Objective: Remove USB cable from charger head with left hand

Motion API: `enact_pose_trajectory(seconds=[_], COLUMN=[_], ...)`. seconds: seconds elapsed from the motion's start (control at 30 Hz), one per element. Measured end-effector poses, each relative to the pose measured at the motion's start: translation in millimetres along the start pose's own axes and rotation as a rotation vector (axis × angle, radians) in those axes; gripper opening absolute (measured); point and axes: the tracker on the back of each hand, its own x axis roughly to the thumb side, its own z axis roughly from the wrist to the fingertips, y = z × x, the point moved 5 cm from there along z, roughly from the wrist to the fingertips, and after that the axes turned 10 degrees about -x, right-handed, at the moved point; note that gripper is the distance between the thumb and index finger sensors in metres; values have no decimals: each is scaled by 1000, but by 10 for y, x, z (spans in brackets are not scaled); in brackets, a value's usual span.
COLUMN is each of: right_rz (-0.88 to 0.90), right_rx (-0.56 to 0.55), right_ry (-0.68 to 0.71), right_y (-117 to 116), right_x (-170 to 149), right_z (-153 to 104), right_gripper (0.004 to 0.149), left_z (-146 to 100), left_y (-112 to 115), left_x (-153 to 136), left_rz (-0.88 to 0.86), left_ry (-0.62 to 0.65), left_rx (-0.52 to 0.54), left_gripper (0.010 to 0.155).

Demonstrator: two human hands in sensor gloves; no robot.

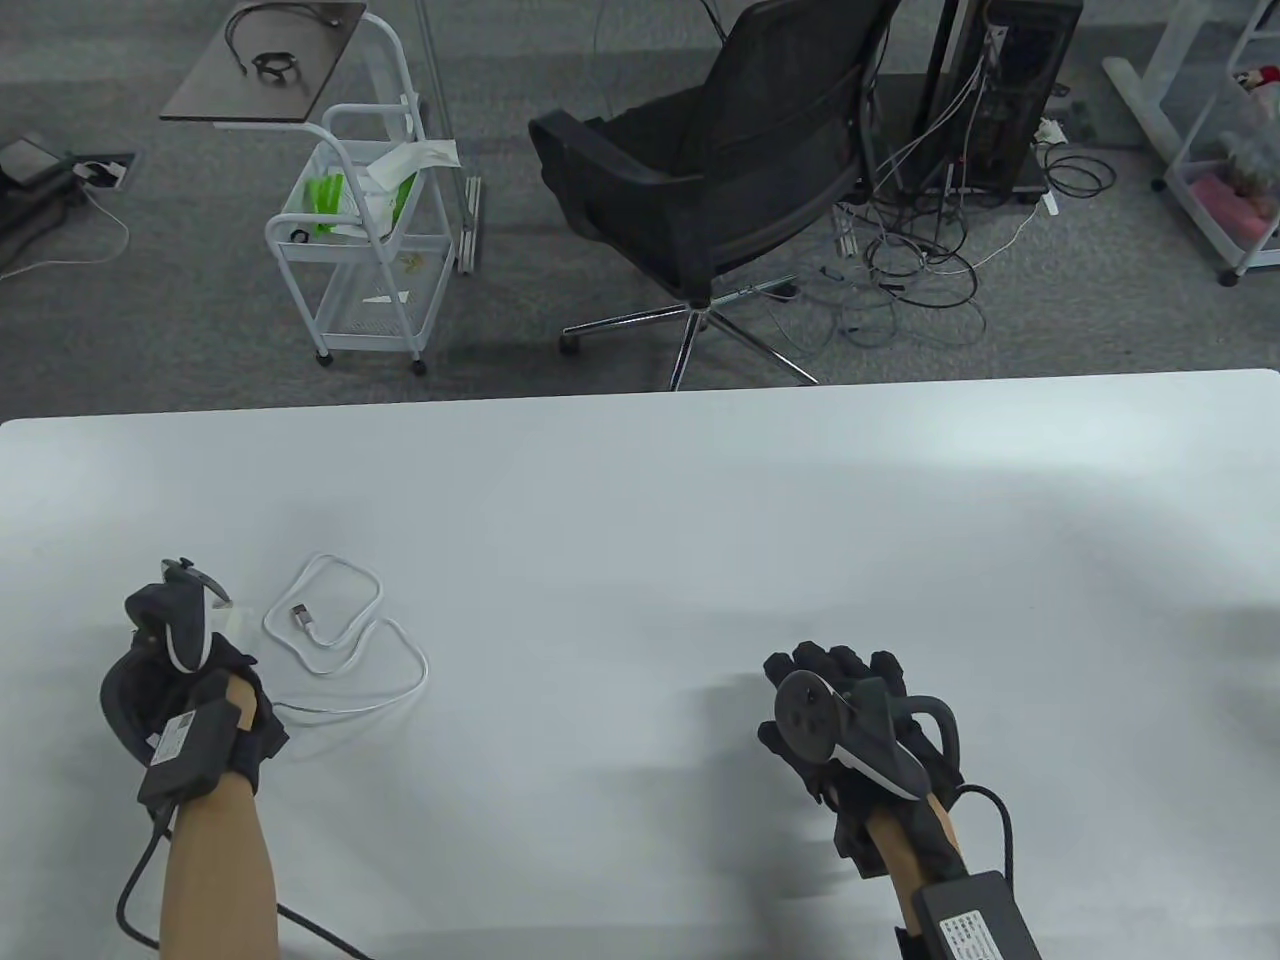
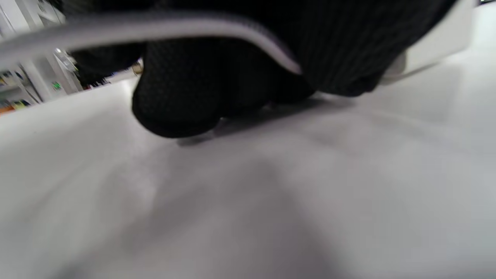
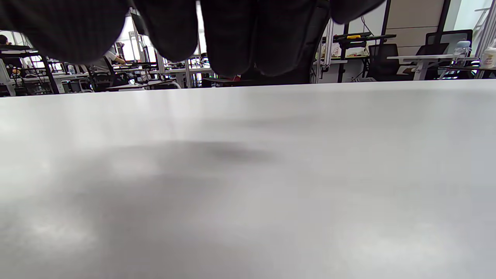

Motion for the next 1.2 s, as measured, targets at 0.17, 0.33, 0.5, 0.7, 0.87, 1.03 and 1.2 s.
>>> enact_pose_trajectory(seconds=[0.17,0.33,0.5,0.7,0.87,1.03,1.2], right_rz=[2,-1,6,42,103,226,274], right_rx=[0,-11,-20,-57,-131,-192,-149], right_ry=[-1,6,19,30,60,129,229], right_y=[1,11,25,87,229,405,380], right_x=[6,16,21,0,46,265,599], right_z=[3,-1,-26,-59,-106,-185,-279], right_gripper=[69,69,68,69,68,73,80], left_z=[-385,-1147,-2075,-3161,-3587,-3883,-4047], left_y=[-317,-606,-610,-308,173,501,670], left_x=[26,81,220,430,601,694,747], left_rz=[-220,-447,-567,-446,-287,-60,7], left_ry=[235,584,946,1226,1345,1429,1499], left_rx=[82,135,110,195,225,369,386], left_gripper=[46,46,45,45,45,45,45])
